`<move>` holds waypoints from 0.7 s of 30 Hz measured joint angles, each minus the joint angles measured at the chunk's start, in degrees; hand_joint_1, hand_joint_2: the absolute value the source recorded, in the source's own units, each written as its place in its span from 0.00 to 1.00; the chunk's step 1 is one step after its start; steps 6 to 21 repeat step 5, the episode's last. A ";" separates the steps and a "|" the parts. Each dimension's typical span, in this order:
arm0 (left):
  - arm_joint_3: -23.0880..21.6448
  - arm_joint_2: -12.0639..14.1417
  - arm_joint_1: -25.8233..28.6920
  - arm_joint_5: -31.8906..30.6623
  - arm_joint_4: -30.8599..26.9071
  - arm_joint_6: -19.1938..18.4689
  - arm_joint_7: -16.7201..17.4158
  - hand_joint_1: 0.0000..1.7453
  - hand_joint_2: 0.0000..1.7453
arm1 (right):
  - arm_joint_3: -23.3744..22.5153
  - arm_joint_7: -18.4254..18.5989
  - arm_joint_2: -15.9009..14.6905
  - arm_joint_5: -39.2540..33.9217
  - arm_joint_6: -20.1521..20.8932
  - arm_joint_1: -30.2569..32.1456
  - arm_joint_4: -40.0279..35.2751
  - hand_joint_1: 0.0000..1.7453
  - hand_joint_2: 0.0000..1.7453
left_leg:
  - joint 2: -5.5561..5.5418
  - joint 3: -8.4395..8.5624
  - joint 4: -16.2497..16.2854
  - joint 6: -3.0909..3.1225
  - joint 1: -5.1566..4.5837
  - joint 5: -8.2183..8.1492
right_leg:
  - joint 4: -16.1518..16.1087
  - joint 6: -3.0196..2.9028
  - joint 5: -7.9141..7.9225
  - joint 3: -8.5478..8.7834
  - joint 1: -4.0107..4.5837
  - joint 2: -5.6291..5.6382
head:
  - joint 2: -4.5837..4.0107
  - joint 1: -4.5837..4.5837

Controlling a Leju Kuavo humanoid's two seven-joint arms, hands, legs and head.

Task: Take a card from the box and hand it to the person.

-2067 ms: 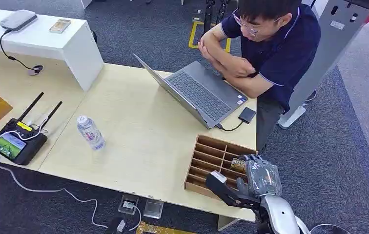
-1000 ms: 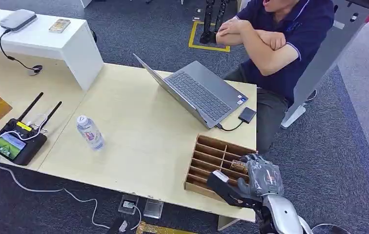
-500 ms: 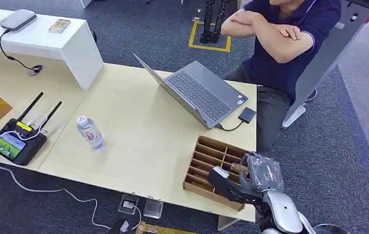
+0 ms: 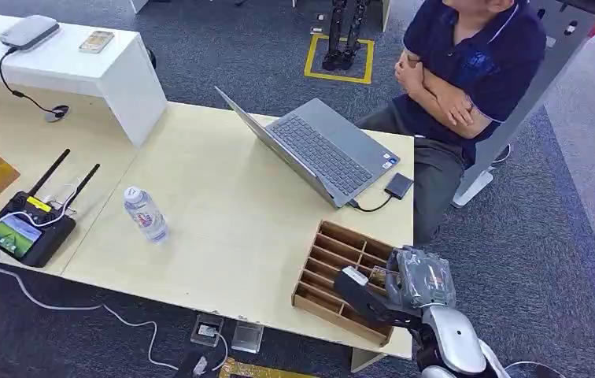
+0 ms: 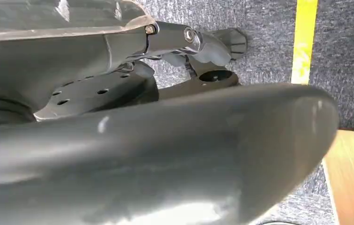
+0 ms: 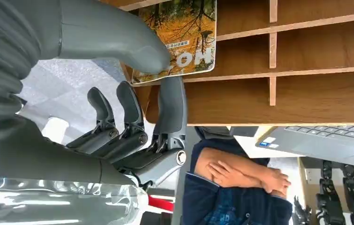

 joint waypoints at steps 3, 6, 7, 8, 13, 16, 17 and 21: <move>0.00 0.00 0.00 0.00 0.00 0.00 0.00 0.00 0.00 | 0.02 -0.04 0.00 0.00 0.00 -0.01 0.00 0.81 1.00 | 0.00 0.00 0.00 0.00 0.00 0.00 | 0.00 0.00 0.00 0.00 0.00 0.00 | 0.00 0.00; 0.00 0.00 0.00 0.00 0.00 0.04 0.00 0.00 0.00 | 0.02 -0.09 0.00 0.00 0.00 -0.02 0.00 0.82 1.00 | 0.00 0.00 0.00 0.00 0.00 0.00 | 0.00 0.00 0.00 0.00 0.00 0.00 | 0.00 0.00; 0.00 0.00 0.00 0.00 0.00 0.04 0.00 0.00 0.00 | 0.02 -0.09 0.00 0.00 0.00 -0.02 0.00 0.82 1.00 | 0.00 0.00 0.00 0.00 0.00 0.00 | 0.00 0.00 0.00 0.00 0.00 0.00 | 0.00 0.00; 0.00 0.00 0.00 0.00 0.00 0.04 0.00 0.00 0.00 | 0.02 -0.09 0.00 0.00 0.00 -0.02 0.00 0.82 1.00 | 0.00 0.00 0.00 0.00 0.00 0.00 | 0.00 0.00 0.00 0.00 0.00 0.00 | 0.00 0.00; 0.00 0.00 0.00 0.00 0.00 0.04 0.00 0.00 0.00 | 0.02 -0.09 0.00 0.00 0.00 -0.02 0.00 0.82 1.00 | 0.00 0.00 0.00 0.00 0.00 0.00 | 0.00 0.00 0.00 0.00 0.00 0.00 | 0.00 0.00; 0.00 0.00 0.00 0.00 0.00 0.04 0.00 0.00 0.00 | 0.02 -0.09 0.00 0.00 0.00 -0.02 0.00 0.82 1.00 | 0.00 0.00 0.00 0.00 0.00 0.00 | 0.00 0.00 0.00 0.00 0.00 0.00 | 0.00 0.00; 0.00 0.00 0.00 0.00 0.00 0.04 0.00 0.00 0.00 | 0.02 -0.09 0.00 0.00 0.00 -0.02 0.00 0.82 1.00 | 0.00 0.00 0.00 0.00 0.00 0.00 | 0.00 0.00 0.00 0.00 0.00 0.00 | 0.00 0.00; 0.00 0.00 0.00 0.00 0.00 0.04 0.00 0.00 0.00 | 0.02 -0.09 0.00 0.00 0.00 -0.02 0.00 0.82 1.00 | 0.00 0.00 0.00 0.00 0.00 0.00 | 0.00 0.00 0.00 0.00 0.00 0.00 | 0.00 0.00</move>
